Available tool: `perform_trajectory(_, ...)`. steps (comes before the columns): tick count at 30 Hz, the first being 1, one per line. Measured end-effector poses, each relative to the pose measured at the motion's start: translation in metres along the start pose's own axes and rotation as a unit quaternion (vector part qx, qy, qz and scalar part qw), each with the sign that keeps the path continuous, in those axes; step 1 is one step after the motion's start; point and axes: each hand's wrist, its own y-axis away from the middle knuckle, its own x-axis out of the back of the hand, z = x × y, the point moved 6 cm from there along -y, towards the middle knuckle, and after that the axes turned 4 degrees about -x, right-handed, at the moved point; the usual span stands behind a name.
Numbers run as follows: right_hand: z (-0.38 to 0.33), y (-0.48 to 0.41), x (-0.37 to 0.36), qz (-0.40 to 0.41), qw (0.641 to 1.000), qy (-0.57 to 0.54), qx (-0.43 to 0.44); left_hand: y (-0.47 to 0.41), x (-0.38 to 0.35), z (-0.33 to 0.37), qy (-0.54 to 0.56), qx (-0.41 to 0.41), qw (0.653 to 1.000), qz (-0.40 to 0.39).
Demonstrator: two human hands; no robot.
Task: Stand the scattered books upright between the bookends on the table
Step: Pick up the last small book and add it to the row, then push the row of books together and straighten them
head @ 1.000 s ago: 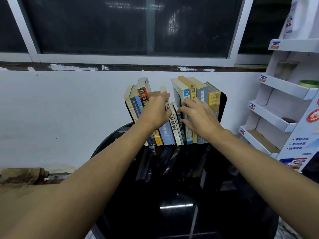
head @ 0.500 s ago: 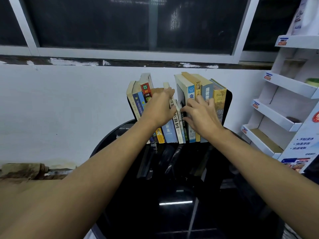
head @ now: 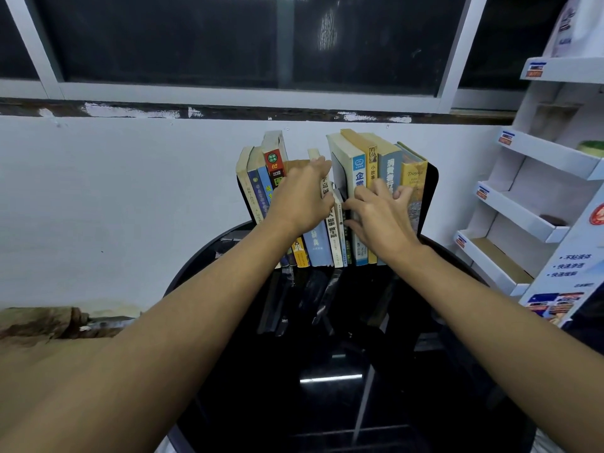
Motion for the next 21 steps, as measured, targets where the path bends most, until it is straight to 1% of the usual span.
perform_trajectory(8, 0.0, 0.002, 0.001, -0.022, 1.0, -0.015, -0.011, 0.002, -0.001, 0.0, 0.012, 0.004, 1.0, -0.01)
perform_trajectory(12, 0.003, 0.005, 0.001, -0.053, 0.998, -0.026, -0.017, 0.003, -0.008, -0.005, 0.04, -0.006, 0.999, -0.009)
perform_trajectory(15, 0.006, 0.007, 0.006, -0.062, 0.996, -0.057, -0.012, 0.017, -0.012, -0.006, 0.087, -0.025, 0.996, 0.024)
perform_trajectory(17, 0.008, 0.008, 0.013, -0.047, 0.995, -0.088, 0.0, 0.034, -0.014, -0.004, 0.123, -0.043, 0.989, 0.062)
perform_trajectory(19, 0.009, 0.005, 0.022, -0.029, 0.991, -0.128, 0.027, 0.053, -0.017, -0.004, 0.155, -0.048, 0.983, 0.088)
perform_trajectory(21, 0.008, 0.0, 0.028, -0.03, 0.983, -0.164, 0.071, 0.07, -0.021, -0.007, 0.167, -0.045, 0.979, 0.111)
